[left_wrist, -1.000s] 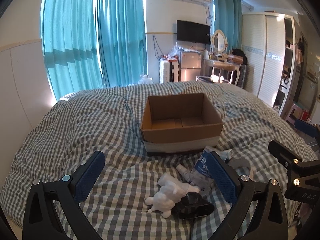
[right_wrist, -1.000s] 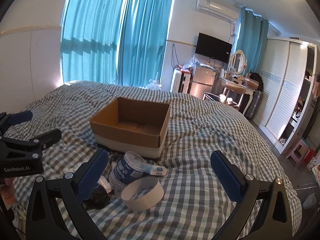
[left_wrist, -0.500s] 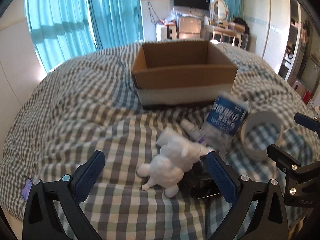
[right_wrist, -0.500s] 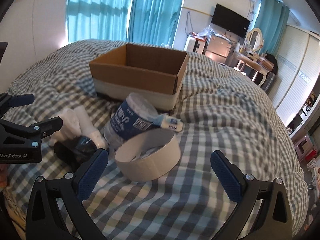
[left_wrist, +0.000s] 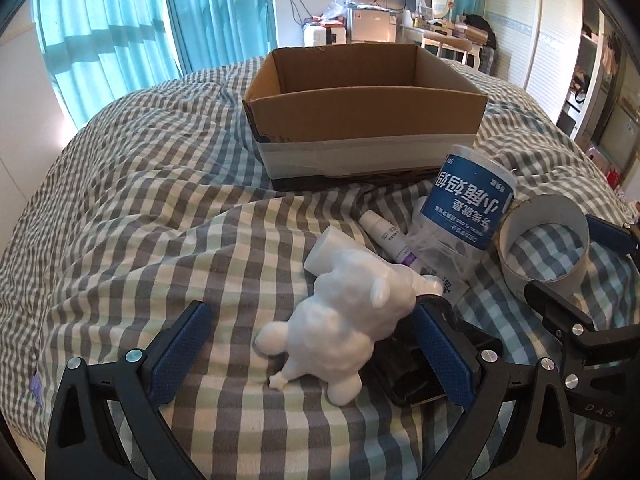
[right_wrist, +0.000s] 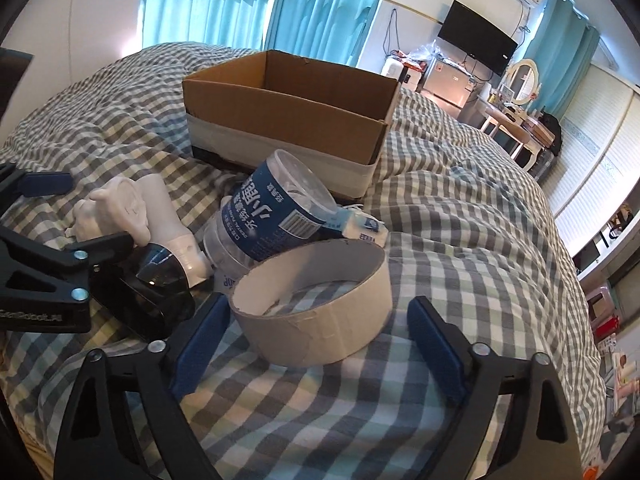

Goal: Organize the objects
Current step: 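Grasp the white figurine with the left tool while the right tool grasps the white tape roll, then carry both into the box, left releases figurine while right releases tape roll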

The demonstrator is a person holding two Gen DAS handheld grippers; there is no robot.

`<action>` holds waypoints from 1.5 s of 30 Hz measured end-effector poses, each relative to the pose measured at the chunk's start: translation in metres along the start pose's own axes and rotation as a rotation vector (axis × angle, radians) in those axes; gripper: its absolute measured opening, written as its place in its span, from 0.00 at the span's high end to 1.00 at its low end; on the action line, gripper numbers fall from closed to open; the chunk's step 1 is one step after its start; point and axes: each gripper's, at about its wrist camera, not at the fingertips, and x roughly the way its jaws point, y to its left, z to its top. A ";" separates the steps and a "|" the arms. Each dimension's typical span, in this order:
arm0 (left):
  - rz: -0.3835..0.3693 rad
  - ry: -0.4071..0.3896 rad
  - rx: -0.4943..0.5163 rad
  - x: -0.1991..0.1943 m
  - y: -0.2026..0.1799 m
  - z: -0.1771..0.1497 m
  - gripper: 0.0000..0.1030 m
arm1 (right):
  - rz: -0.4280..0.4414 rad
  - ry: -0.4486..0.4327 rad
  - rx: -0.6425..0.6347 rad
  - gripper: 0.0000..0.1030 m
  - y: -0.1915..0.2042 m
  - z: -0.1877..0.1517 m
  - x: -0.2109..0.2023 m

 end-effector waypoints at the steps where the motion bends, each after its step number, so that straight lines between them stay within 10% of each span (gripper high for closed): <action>1: -0.006 0.003 0.007 0.002 0.000 0.001 0.05 | 0.010 0.002 0.001 0.19 0.001 0.000 0.001; 6: -0.042 0.024 0.032 0.012 -0.004 0.004 0.36 | 0.025 -0.002 0.015 0.20 -0.001 0.001 0.001; 15: -0.050 0.000 0.022 -0.001 -0.004 0.002 0.49 | 0.034 -0.036 0.044 0.21 -0.005 0.003 -0.009; 29: -0.011 -0.138 0.029 -0.052 -0.001 0.018 0.49 | 0.022 -0.145 0.049 0.21 -0.007 0.019 -0.049; 45: -0.018 -0.293 -0.034 -0.071 0.034 0.138 0.49 | 0.040 -0.285 0.043 0.22 -0.037 0.136 -0.073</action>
